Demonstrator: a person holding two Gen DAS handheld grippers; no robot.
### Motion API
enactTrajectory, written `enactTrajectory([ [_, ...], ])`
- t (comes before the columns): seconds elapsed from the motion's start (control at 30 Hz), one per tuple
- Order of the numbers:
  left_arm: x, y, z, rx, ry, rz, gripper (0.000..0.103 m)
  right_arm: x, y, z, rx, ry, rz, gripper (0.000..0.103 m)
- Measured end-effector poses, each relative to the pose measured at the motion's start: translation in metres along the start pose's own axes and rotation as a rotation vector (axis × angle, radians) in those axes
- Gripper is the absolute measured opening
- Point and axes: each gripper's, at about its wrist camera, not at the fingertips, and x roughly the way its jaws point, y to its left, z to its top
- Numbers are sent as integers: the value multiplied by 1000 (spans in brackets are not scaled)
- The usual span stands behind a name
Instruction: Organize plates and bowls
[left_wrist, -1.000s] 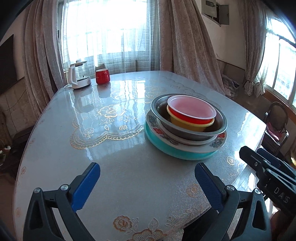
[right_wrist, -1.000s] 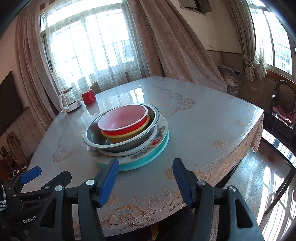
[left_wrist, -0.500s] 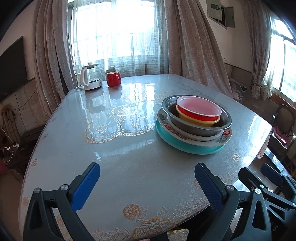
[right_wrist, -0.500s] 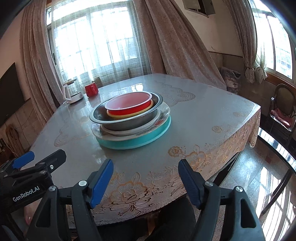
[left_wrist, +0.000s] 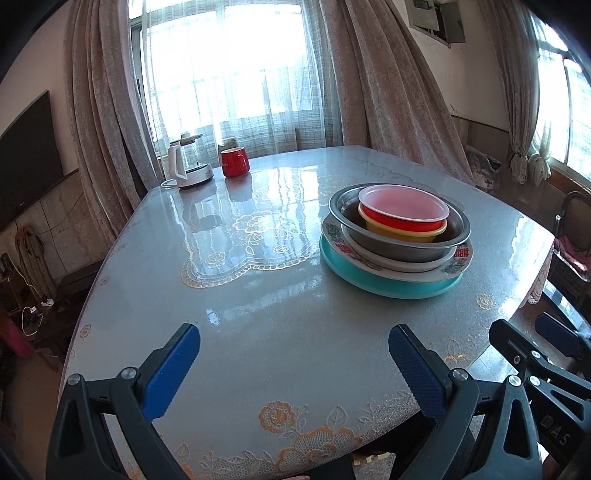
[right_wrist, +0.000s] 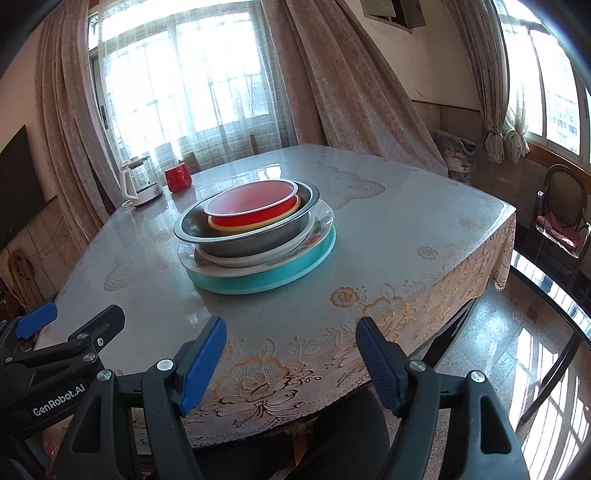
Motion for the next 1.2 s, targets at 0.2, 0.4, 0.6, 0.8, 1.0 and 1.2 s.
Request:
enactTrajectory([
  [0.2,2,1,-1,-2,8,-4,103,2,-2,-1,6,11,3,74],
  [0.4,4,1,-1,-4,13,-3,103,4,-3,-1,7,20,6,74],
  [0.6,4,0,-1,-3,11,-2,103,5,-3,-2,9,26,9,74],
  [0.8,4,-1,-1,4,5,-6,103,5,-3,-2,10,30,12,74],
  [1.0,3,-1,-1,5,7,-8,103,6,-4,-3,9,31,14,74],
  [1.2,4,-2,0,4,14,-10,103,8,-5,-3,7,37,17,74],
])
